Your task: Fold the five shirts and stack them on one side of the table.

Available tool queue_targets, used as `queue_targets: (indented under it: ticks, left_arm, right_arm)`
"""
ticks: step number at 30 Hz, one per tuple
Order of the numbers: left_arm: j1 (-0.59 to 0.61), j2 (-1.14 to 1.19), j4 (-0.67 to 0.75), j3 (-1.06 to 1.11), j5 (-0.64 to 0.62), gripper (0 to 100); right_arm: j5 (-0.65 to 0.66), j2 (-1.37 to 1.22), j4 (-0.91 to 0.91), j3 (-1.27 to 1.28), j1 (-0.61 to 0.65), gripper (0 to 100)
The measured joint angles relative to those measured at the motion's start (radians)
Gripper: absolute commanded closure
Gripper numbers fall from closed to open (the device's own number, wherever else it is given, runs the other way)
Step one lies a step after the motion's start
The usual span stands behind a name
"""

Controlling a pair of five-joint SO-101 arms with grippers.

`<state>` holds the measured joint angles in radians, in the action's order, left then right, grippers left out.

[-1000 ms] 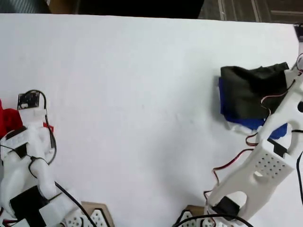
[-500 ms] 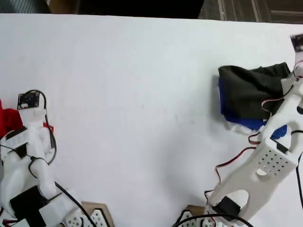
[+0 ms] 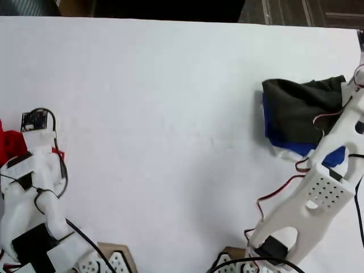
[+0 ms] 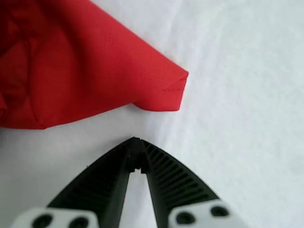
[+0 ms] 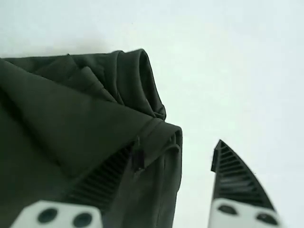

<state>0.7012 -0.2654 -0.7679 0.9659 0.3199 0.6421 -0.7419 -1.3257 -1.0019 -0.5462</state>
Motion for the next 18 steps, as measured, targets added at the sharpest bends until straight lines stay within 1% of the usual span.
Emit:
queue_targets:
  ticks: [1, 2, 3, 4, 5, 7, 10, 13, 18]
  left_arm:
    - [0.000, 0.000, 0.000, 0.000, 0.000, 97]
    - [0.000, 0.000, 0.000, 0.000, 0.000, 97]
    - [0.000, 0.000, 0.000, 0.000, 0.000, 97]
    - [0.000, 0.000, 0.000, 0.000, 0.000, 97]
    - [0.000, 0.000, 0.000, 0.000, 0.000, 97]
    - [0.000, 0.000, 0.000, 0.000, 0.000, 97]
    - [0.000, 0.000, 0.000, 0.000, 0.000, 97]
    - [0.000, 0.000, 0.000, 0.000, 0.000, 97]
    - [0.000, 0.000, 0.000, 0.000, 0.000, 97]
  right_arm:
    - [-0.021, 0.000, -0.021, -0.017, 0.009, 80.3]
    - [-0.043, 0.005, -0.048, -0.029, 0.018, 86.6]
    - [-0.058, 0.008, -0.080, -0.040, 0.028, 94.9]
    - [-0.066, 0.015, -0.117, -0.049, 0.038, 99.8]
    - [-0.072, 0.021, -0.157, -0.054, 0.048, 96.0]
    - [-0.077, 0.031, -0.233, -0.055, 0.063, 98.1]
    - [-0.083, 0.031, -0.336, -0.055, 0.063, 97.7]
    - [-0.083, 0.031, -0.367, -0.035, 0.048, 97.8]
    - [-0.083, 0.031, -0.361, 0.002, 0.017, 97.8]
